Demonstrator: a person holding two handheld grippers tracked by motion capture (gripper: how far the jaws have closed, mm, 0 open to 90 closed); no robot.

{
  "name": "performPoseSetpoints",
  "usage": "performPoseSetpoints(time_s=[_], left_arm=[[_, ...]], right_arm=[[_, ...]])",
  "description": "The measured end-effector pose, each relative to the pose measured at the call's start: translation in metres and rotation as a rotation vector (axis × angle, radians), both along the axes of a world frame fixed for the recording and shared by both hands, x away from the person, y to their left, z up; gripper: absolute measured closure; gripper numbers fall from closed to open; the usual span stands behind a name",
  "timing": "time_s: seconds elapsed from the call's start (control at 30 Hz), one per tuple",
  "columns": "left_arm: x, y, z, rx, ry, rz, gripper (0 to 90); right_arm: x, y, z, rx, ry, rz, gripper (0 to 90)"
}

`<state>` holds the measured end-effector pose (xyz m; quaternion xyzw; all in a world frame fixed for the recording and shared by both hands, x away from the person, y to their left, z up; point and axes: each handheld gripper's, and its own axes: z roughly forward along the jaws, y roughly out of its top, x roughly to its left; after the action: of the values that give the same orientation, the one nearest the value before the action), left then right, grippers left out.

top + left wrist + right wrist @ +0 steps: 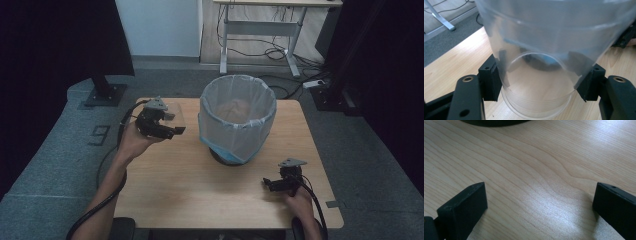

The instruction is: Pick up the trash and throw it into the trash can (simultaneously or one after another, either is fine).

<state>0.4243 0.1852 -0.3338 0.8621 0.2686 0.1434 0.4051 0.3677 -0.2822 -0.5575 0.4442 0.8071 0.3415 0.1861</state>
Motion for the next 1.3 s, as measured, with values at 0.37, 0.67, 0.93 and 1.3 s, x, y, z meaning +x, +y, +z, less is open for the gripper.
performPoseSetpoints(time_s=[0.37,0.67,0.93,1.3], left_arm=[[0.006,-0.005,0.03,-0.014,0.001,-0.02,32.4],[0.01,-0.012,0.05,-0.027,-0.003,-0.033,32.4],[0.014,-0.023,0.063,-0.038,-0.001,-0.045,32.4],[0.02,-0.042,0.075,-0.039,-0.001,-0.065,32.4]], right_arm=[[0.0,0.0,0.0,0.0,0.0,-0.001,0.0],[0.0,0.0,0.0,0.001,0.0,-0.001,0.0],[0.0,0.0,0.0,0.0,0.0,-0.001,0.0],[0.0,0.0,0.0,0.0,0.0,0.0,0.0]])
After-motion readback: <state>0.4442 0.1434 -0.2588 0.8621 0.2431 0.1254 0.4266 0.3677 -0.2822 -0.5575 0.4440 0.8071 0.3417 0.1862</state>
